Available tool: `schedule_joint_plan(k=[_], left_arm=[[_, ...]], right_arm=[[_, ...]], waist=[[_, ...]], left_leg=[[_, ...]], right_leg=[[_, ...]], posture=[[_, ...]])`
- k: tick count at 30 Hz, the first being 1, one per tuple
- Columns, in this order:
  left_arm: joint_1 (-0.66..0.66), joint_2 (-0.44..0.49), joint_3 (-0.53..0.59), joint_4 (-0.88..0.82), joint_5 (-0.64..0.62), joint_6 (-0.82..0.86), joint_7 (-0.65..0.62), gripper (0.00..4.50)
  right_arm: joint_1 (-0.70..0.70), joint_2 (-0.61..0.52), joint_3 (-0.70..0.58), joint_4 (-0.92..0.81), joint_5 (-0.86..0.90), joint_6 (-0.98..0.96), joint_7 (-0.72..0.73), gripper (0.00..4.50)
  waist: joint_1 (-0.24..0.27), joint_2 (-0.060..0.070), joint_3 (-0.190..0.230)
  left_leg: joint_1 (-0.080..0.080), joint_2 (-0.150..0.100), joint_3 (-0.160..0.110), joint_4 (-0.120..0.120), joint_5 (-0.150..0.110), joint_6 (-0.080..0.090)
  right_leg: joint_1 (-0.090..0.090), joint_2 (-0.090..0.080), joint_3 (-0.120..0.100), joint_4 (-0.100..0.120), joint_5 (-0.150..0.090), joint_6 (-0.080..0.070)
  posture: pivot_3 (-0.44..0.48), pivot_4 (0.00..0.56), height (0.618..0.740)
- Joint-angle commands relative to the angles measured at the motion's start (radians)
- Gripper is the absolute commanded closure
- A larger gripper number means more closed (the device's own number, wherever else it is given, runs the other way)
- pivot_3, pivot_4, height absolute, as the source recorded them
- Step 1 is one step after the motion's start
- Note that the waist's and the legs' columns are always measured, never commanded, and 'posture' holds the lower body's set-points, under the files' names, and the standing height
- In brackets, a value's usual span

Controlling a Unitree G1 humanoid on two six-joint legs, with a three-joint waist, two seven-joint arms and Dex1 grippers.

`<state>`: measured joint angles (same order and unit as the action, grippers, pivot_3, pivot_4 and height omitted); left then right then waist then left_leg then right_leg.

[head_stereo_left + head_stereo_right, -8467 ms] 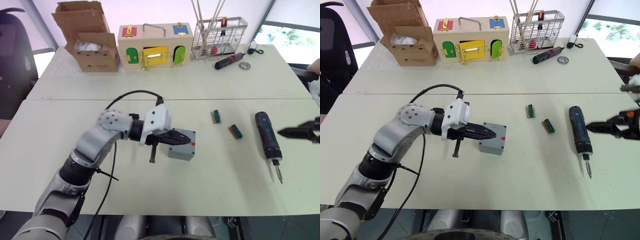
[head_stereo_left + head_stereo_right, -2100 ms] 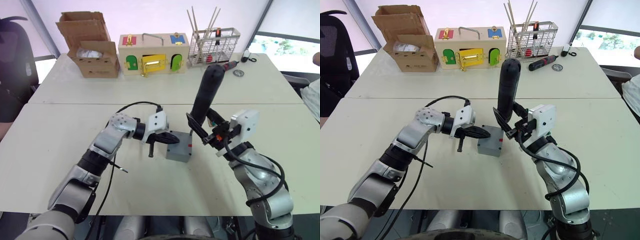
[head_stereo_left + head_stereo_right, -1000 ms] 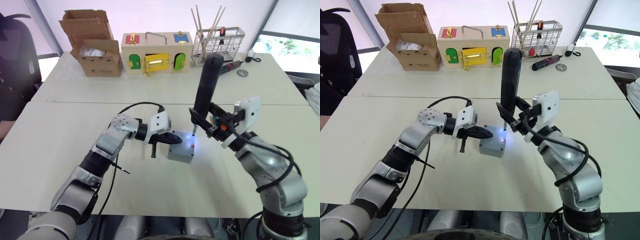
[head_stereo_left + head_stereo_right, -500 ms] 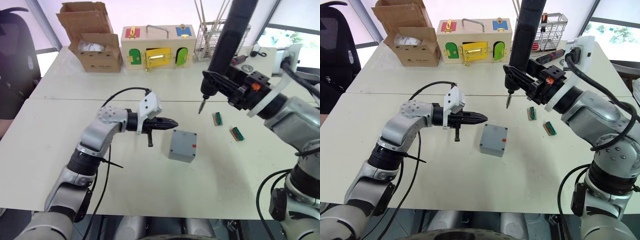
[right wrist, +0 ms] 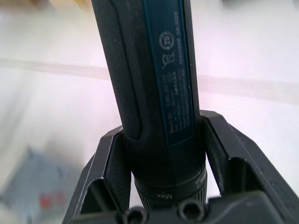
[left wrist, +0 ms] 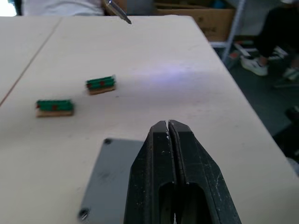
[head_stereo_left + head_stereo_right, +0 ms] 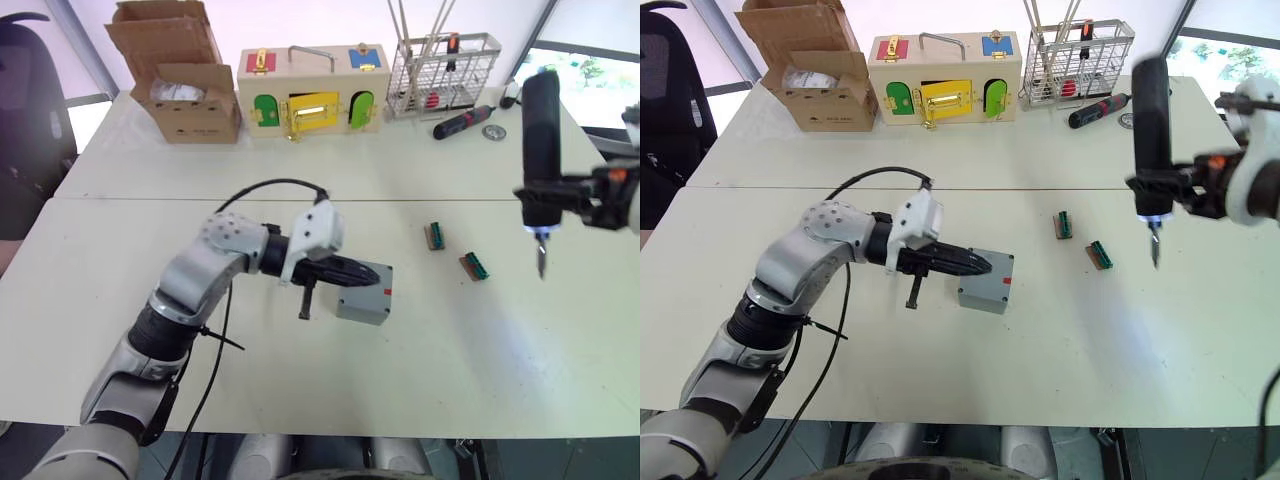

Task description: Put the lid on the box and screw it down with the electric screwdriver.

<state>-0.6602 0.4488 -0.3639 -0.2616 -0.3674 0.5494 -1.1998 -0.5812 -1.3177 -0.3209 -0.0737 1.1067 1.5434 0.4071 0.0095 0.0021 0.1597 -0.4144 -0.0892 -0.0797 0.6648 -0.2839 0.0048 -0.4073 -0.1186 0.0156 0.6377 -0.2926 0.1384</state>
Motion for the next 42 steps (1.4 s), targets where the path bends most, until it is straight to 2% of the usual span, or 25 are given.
schedule_joint_plan(k=[1,4,8,17,26,28,34,37,39,40,42], left_arm=[[0.021,0.021,-0.046,-0.055,0.035,-0.041,-0.002,4.5],[0.053,0.001,-0.052,-0.081,0.014,-0.028,0.023,4.5],[0.073,-0.009,-0.047,-0.103,0.012,0.002,0.059,4.5],[0.075,-0.004,-0.022,-0.128,-0.014,0.051,0.119,4.5],[0.076,0.008,-0.017,-0.134,-0.034,0.066,0.145,4.5],[0.07,-0.011,0.004,-0.119,-0.048,0.077,0.167,4.5],[0.06,-0.025,0.041,-0.093,-0.08,0.107,0.187,4.5],[0.048,-0.019,0.072,-0.074,-0.089,0.113,0.199,4.5],[0.027,-0.035,0.154,-0.035,-0.106,0.111,0.249,4.5],[0.009,-0.053,0.228,-0.008,-0.159,0.16,0.291,4.5],[-0.023,-0.07,0.356,0.03,-0.221,0.215,0.379,4.5]], right_arm=[[0.057,-0.116,0.038,0.08,-0.06,-0.003,0.166,2.55],[0.184,-0.213,0.14,0.13,-0.159,-0.08,0.301,2.55],[0.209,-0.186,0.22,0.191,-0.23,-0.119,0.371,2.55],[0.05,-0.032,0.367,0.355,-0.418,-0.176,0.406,2.55],[0.016,0.049,0.387,0.437,-0.55,-0.237,0.425,2.55],[0.025,0.057,0.381,0.434,-0.562,-0.242,0.429,1.61],[0.031,0.086,0.349,0.411,-0.593,-0.241,0.407,0.05],[0.014,0.101,0.299,0.368,-0.604,-0.23,0.362,0.02],[-0.015,0.097,0.245,0.322,-0.627,-0.266,0.313,0.02],[-0.031,0.1,0.213,0.283,-0.629,-0.277,0.289,0.02],[-0.054,0.172,0.107,0.167,-0.619,-0.266,0.197,0.02]], waist=[[-0.001,0.003,0.001],[0.001,0.008,0.002],[0.0,0.008,0.002],[0.004,0.009,0.002],[0.003,0.009,0.002],[0.004,0.009,0.002],[0.003,0.009,0.002],[0.003,0.009,0.002],[0.003,0.009,0.002],[0.004,0.009,0.002],[0.003,0.009,0.002]], left_leg=[[0.0,0.0,0.0,0.0,-0.002,0.004],[0.0,0.0,0.002,0.001,-0.002,0.004],[0.0,0.0,0.002,0.001,-0.001,0.003],[0.001,-0.001,0.002,0.002,0.0,0.0],[0.001,-0.001,0.002,0.002,0.0,0.0],[0.001,-0.001,0.002,0.002,0.001,0.0],[0.001,-0.001,0.002,0.003,0.001,0.0],[0.002,-0.001,0.002,0.003,0.001,-0.001],[0.002,-0.001,0.002,0.003,0.001,-0.001],[0.002,-0.001,0.002,0.003,0.001,-0.001],[0.002,-0.001,0.002,0.003,0.001,-0.002]], right_leg=[[0.0,0.0,0.0,0.0,0.0,0.0],[0.0,0.0,0.001,0.0,0.0,0.0],[0.0,0.0,0.001,0.0,0.0,0.0],[-0.001,0.0,0.002,0.003,0.0,0.0],[-0.001,0.0,0.002,0.004,0.0,0.0],[-0.001,0.0,0.002,0.004,0.0,0.0],[-0.001,0.0,0.002,0.006,0.0,0.0],[-0.001,0.0,0.002,0.007,0.0,0.0],[-0.002,0.0,0.002,0.008,0.0,0.0],[-0.002,0.0,0.002,0.008,0.0,0.0],[-0.003,0.0,0.002,0.009,0.0,0.0]], posture=[[0.0,0.15,0.737],[0.0,0.15,0.737],[0.0,0.15,0.737],[0.0,0.15,0.737],[0.0,0.15,0.737],[0.0,0.15,0.737],[0.0,0.15,0.737],[0.0,0.15,0.737],[0.0,0.15,0.737],[0.0,0.15,0.737],[0.0,0.15,0.737]])
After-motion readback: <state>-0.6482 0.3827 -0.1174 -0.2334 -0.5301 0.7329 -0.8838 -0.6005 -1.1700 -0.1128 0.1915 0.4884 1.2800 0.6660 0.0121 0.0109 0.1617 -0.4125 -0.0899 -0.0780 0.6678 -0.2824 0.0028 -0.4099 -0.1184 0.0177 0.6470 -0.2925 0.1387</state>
